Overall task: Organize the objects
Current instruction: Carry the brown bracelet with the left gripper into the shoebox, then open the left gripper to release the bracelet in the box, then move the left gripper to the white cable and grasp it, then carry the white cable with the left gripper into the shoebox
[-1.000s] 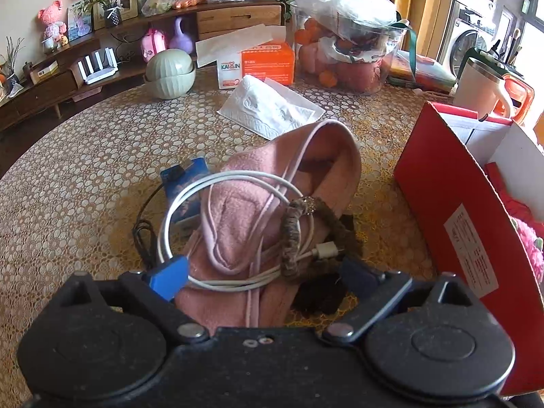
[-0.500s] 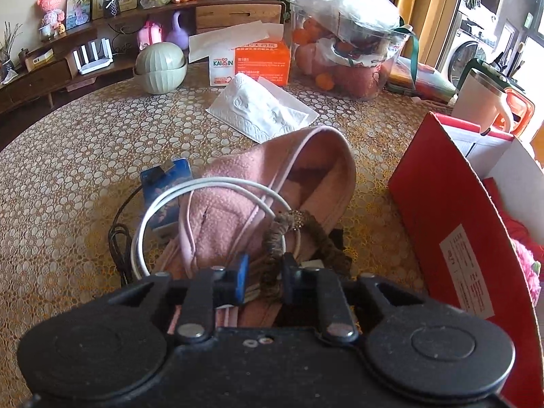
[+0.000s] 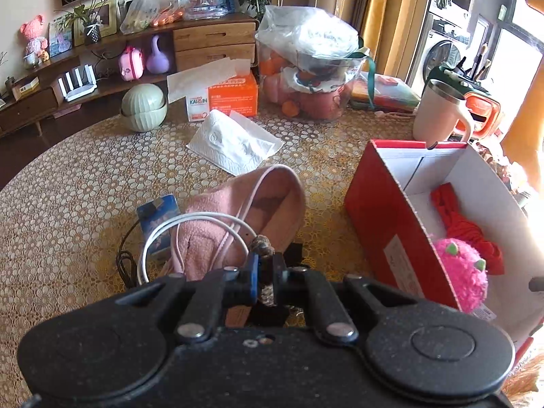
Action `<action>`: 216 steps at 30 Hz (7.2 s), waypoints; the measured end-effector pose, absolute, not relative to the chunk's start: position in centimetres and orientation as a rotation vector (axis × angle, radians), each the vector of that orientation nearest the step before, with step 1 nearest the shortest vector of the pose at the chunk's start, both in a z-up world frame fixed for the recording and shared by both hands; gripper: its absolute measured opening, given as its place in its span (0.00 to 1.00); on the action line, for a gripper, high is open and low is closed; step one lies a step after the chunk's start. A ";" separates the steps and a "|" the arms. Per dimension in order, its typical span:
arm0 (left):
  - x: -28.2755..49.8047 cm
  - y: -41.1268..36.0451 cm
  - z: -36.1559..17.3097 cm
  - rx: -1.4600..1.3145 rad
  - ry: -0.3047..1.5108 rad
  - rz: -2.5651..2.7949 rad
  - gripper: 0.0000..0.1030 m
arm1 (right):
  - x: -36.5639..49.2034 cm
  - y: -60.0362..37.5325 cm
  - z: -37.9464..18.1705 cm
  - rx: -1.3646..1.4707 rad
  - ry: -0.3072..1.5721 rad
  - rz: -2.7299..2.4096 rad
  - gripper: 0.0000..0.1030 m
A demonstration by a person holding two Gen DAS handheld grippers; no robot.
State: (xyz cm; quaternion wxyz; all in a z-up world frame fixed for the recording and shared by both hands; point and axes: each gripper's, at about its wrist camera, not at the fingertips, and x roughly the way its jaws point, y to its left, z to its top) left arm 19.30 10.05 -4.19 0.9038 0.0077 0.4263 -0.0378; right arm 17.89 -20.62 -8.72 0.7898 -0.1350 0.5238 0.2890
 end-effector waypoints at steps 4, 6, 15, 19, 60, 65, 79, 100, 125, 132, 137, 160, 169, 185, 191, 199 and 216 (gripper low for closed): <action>18.4 8.8 -1.7 0.038 0.864 -0.121 0.06 | 18.1 -20.7 -8.7 -0.283 1.133 0.624 0.04; 17.9 7.9 -0.4 0.058 0.850 -0.151 0.06 | 18.1 -20.6 -8.7 -0.288 1.130 0.626 0.04; 17.2 2.0 2.6 0.125 0.811 -0.288 0.06 | 17.9 -20.6 -8.8 -0.286 1.127 0.645 0.04; 17.6 -0.9 3.2 0.152 0.791 -0.345 0.06 | 17.9 -20.8 -8.8 -0.283 1.126 0.650 0.04; 29.9 -13.4 -11.0 0.347 1.096 -0.274 0.14 | 18.6 -20.8 -9.1 -0.277 1.131 0.695 0.05; 29.8 -13.3 -11.3 0.360 1.108 -0.270 0.20 | 18.6 -20.9 -9.1 -0.276 1.131 0.695 0.04; 27.1 -11.5 -7.1 0.293 1.034 -0.329 0.34 | 18.7 -21.0 -9.0 -0.276 1.133 0.697 0.04; 20.9 1.6 1.0 0.199 0.870 -0.212 0.57 | 18.4 -20.7 -9.0 -0.314 1.127 0.681 0.04; 22.2 16.8 -5.1 -0.021 0.966 0.064 0.94 | 18.7 -20.2 -9.2 -0.323 1.150 0.663 0.04; 23.1 19.9 -8.2 -0.121 1.014 0.140 0.94 | 18.7 -20.1 -9.3 -0.327 1.155 0.658 0.04; 23.7 21.0 -9.6 -0.156 1.026 0.172 0.90 | 18.7 -20.0 -9.4 -0.338 1.156 0.652 0.04; 23.8 20.2 -9.9 -0.214 1.044 0.104 0.05 | 18.5 -19.7 -9.6 -0.363 1.162 0.645 0.04; 21.4 18.3 -6.4 -0.165 0.996 0.049 0.02 | 18.4 -19.7 -9.6 -0.367 1.150 0.651 0.04; 18.6 11.3 1.7 -0.054 0.873 -0.090 0.01 | 18.1 -19.6 -9.7 -0.370 1.138 0.674 0.04; 18.1 8.4 4.4 -0.017 0.835 -0.164 0.01 | 17.9 -19.6 -9.7 -0.378 1.126 0.684 0.04; 18.0 2.6 7.6 0.024 0.777 -0.312 0.01 | 18.0 -19.7 -9.7 -0.374 1.126 0.686 0.04; 21.3 -9.1 4.7 0.054 0.791 -0.491 0.01 | 18.1 -20.0 -9.8 -0.356 1.126 0.705 0.04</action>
